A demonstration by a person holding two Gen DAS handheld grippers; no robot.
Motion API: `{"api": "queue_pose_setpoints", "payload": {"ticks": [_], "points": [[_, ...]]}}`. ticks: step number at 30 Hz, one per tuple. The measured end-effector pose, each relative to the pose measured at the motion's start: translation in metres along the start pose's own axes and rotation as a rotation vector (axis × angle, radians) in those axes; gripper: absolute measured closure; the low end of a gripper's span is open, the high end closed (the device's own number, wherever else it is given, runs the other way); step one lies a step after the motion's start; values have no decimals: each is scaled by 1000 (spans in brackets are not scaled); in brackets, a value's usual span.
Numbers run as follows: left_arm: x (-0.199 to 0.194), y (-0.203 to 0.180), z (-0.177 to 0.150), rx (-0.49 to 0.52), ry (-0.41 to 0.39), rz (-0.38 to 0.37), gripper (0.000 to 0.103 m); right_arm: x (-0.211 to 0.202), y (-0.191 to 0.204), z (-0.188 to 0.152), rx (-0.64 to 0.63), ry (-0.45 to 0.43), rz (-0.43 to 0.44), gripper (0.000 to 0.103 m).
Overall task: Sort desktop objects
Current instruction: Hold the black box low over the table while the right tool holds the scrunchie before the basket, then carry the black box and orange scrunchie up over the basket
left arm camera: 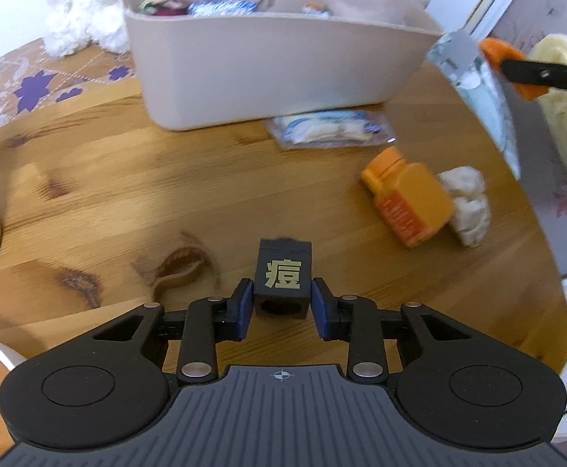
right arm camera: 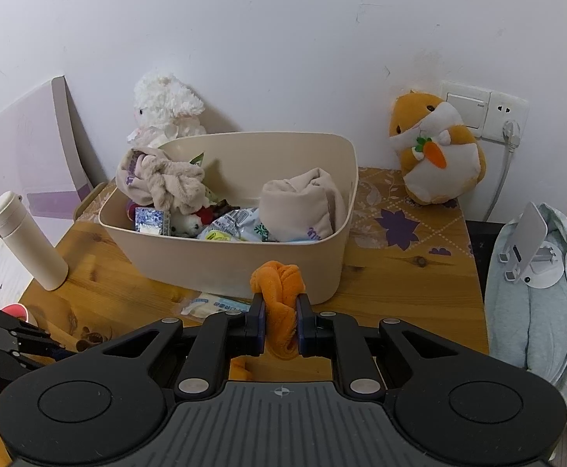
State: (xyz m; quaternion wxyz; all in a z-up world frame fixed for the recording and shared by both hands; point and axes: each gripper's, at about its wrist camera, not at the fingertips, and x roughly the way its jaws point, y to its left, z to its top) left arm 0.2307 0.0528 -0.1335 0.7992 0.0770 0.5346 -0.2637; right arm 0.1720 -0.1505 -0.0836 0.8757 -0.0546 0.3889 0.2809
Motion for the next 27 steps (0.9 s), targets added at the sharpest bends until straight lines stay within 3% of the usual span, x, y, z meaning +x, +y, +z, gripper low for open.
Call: {"api": "queue_pose_setpoints", "payload": {"ticks": [8, 16, 27], "points": [[-25, -14, 25, 20, -92, -36, 71, -5, -3, 10, 2, -31, 0, 89], [-65, -14, 75, -5, -261, -52, 71, -11, -2, 40, -33, -88, 9, 89], [-73, -10, 167, -10, -425, 63, 71, 25, 14, 105, -105, -137, 21, 89]]}}
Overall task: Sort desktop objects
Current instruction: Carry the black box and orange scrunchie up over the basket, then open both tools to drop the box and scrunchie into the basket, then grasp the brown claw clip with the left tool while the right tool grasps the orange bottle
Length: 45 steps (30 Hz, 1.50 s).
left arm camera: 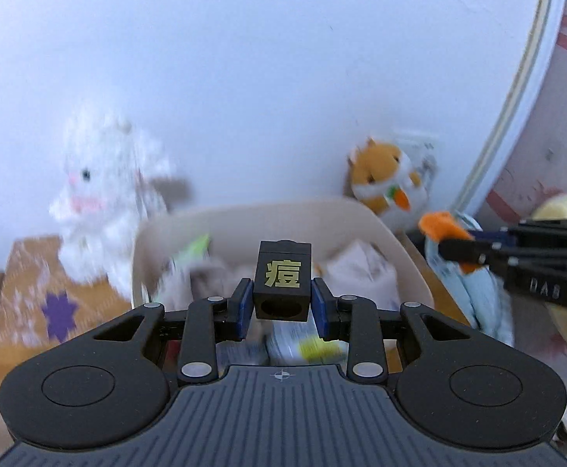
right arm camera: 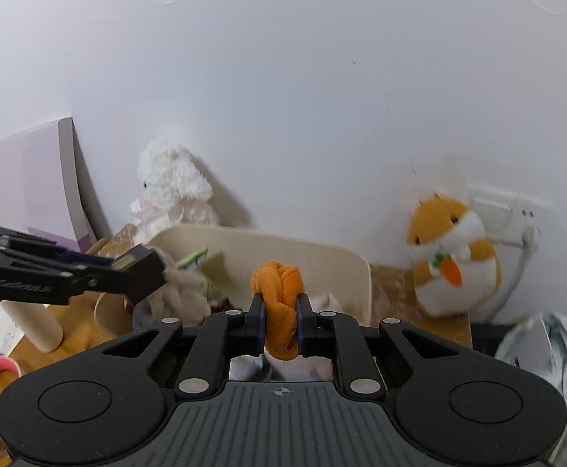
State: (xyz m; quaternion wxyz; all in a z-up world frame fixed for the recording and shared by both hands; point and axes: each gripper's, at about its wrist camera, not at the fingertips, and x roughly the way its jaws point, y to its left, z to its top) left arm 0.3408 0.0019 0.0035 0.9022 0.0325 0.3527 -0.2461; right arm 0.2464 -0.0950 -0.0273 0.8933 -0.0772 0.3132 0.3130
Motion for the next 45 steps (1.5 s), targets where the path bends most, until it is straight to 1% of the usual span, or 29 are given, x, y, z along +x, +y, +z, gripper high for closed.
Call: {"api": "queue_pose_setpoints", "payload": {"ticks": [2, 4, 6, 8, 9, 10, 11, 12, 13, 14, 15, 16, 20, 21, 23, 27, 29, 32, 37, 40, 45], "points": [[9, -2, 13, 5, -24, 27, 71, 15, 3, 10, 1, 4, 5, 89], [18, -4, 21, 11, -30, 40, 71, 35, 5, 17, 4, 33, 28, 88], [32, -8, 25, 18, -11, 62, 71, 55, 6, 20, 11, 71, 47, 88], [44, -8, 21, 18, 13, 94, 71, 71, 10, 19, -2, 113, 44, 86], [49, -7, 18, 14, 25, 108, 71, 77, 13, 18, -15, 128, 39, 83], [53, -5, 14, 9, 41, 120, 71, 81, 16, 16, -27, 137, 34, 72], [57, -4, 10, 5, 57, 126, 71, 83, 19, 14, -39, 139, 33, 65], [59, -3, 6, 2, 71, 131, 70, 82, 21, 11, -53, 135, 36, 63], [60, -1, 3, 4, 81, 132, 66, 81, 24, 9, -70, 128, 37, 58], [60, 0, 0, 8, 85, 133, 56, 79, 27, 7, -93, 122, 36, 53], [58, 2, -2, 9, 84, 140, 52, 76, 30, 4, -122, 118, 29, 51], [57, 4, -4, 10, 81, 146, 45, 74, 31, 3, -146, 114, 21, 47], [47, 8, -8, 18, 63, 128, 30, 60, 31, -1, -171, 91, 8, 34], [44, 9, -8, 26, 55, 135, 28, 55, 29, -1, -174, 85, 8, 32], [35, 8, -10, 46, 38, 149, 26, 45, 28, -3, -187, 70, 4, 27], [14, 14, -16, 57, 27, 140, 25, 22, 28, -14, -205, 49, 7, 21], [4, 18, -23, 55, 37, 139, 24, 12, 29, -23, -206, 45, 7, 13], [-8, 24, -39, 49, 82, 133, 23, 0, 30, -42, -200, 63, 21, 9], [-19, 36, -80, 67, 158, 151, 23, -1, 36, -81, -172, 147, 51, 7], [-18, 44, -108, 71, 231, 146, 23, 4, 38, -100, -146, 202, 58, 7], [-9, 54, -142, 69, 354, 123, 23, 20, 44, -119, -127, 276, 79, 6]]}}
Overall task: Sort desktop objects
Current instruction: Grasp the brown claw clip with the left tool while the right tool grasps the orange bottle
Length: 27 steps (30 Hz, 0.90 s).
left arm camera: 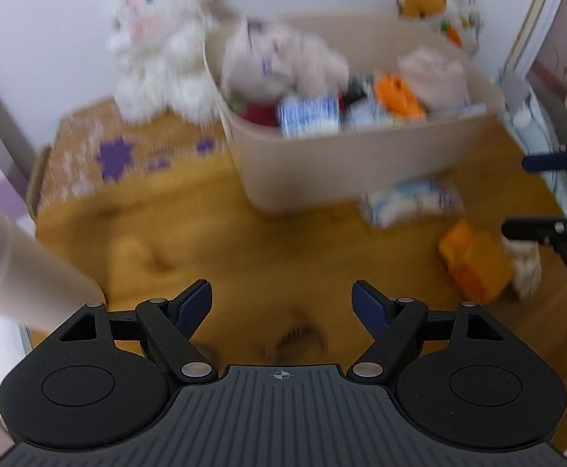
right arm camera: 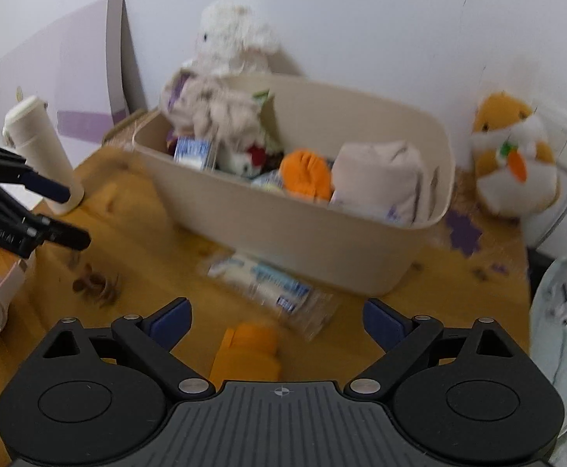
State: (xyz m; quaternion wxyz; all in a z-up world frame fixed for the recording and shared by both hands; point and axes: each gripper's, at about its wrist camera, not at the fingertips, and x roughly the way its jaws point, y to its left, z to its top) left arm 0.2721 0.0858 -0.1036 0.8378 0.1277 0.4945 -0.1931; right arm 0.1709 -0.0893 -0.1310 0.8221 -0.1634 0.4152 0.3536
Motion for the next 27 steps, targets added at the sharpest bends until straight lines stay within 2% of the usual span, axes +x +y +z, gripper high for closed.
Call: {"api": "queue_pose_setpoints", "payload": {"ticks": [4, 9, 14, 15, 17, 21, 23, 24, 26, 27], "points": [[16, 0, -14, 48, 76, -29, 23, 21, 4, -8, 22, 77, 25, 6], [31, -8, -24, 160, 96, -19, 23, 37, 11, -14, 33, 133, 34, 6], [48, -6, -25, 191, 145, -14, 24, 51, 16, -16, 37, 169, 32, 9], [51, -5, -26, 201, 157, -17, 27, 54, 17, -17, 38, 177, 32, 11], [55, -5, -27, 227, 178, -25, 38, 57, 16, -18, 46, 192, 32, 18], [61, -3, -29, 228, 195, -47, 50, 62, 12, -20, 85, 207, 30, 30], [62, -3, -27, 217, 194, -63, 62, 64, 9, -22, 104, 214, 37, 42], [61, -4, -27, 222, 190, -64, 65, 65, 8, -23, 108, 216, 36, 47], [61, -7, -26, 233, 190, -77, 84, 65, 5, -26, 127, 209, 50, 51], [61, -9, -26, 242, 191, -84, 87, 64, 5, -27, 129, 207, 56, 51]]}}
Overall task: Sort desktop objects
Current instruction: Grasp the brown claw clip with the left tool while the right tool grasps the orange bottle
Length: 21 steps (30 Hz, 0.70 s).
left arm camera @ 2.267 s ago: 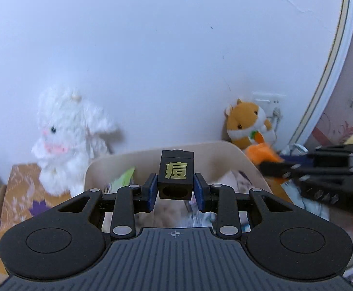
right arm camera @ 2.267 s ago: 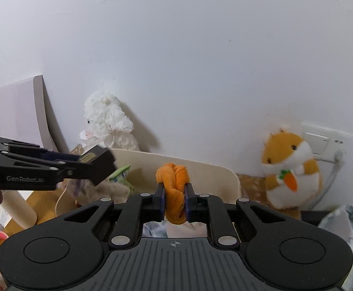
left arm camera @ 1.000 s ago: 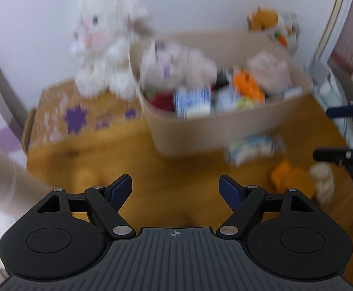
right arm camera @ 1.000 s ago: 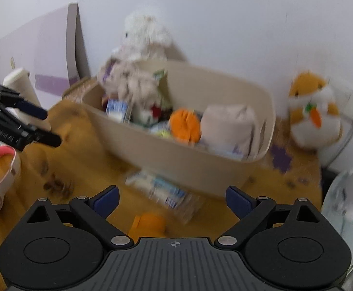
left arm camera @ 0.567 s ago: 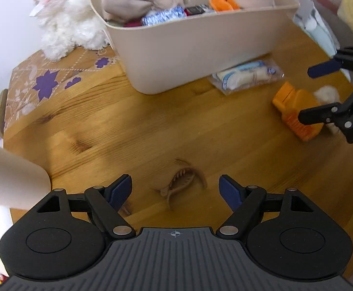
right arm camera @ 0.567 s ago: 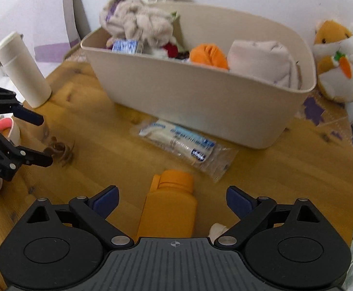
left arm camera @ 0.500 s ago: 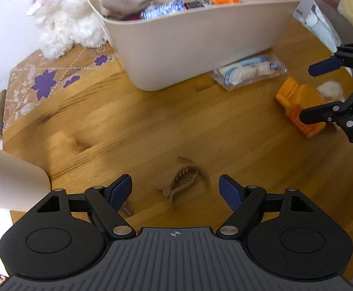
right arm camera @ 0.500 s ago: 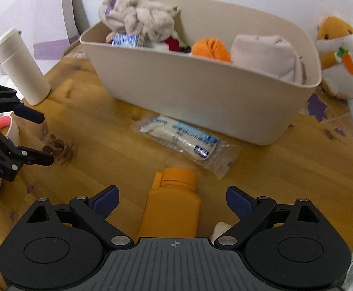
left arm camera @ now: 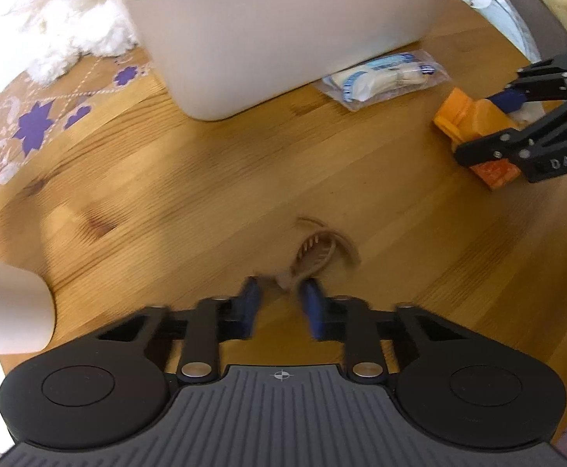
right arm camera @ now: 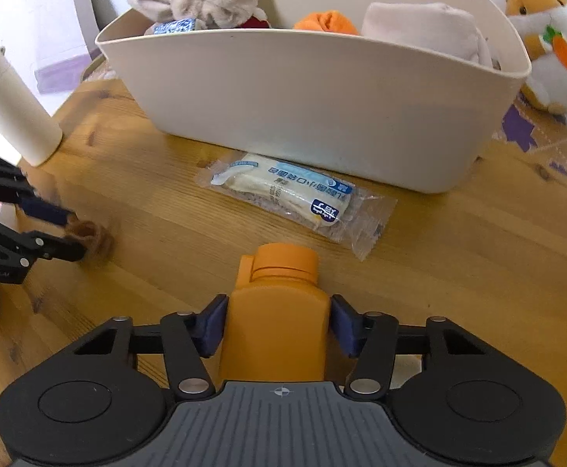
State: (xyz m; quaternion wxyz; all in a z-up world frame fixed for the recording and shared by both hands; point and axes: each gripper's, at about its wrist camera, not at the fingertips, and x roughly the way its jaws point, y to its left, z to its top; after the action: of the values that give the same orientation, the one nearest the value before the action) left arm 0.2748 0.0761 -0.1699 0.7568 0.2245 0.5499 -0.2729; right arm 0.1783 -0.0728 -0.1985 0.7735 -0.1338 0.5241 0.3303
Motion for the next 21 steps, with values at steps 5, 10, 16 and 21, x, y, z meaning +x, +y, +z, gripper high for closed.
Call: {"api": "queue_pose_setpoints", "payload": {"ticks": [5, 10, 16, 21], "points": [[-2, -6, -1, 2, -15, -3, 95, -4, -2, -4, -14, -9, -4, 52], [-12, -7, 1, -19, -62, -28, 98, -16, -2, -6, -8, -35, 9, 52], [-10, -12, 4, -4, -63, -10, 98, -26, -1, -7, -14, -55, 6, 52], [-10, -15, 3, 31, -67, 32, 85, -29, -3, -9, -13, -56, 1, 52]]}}
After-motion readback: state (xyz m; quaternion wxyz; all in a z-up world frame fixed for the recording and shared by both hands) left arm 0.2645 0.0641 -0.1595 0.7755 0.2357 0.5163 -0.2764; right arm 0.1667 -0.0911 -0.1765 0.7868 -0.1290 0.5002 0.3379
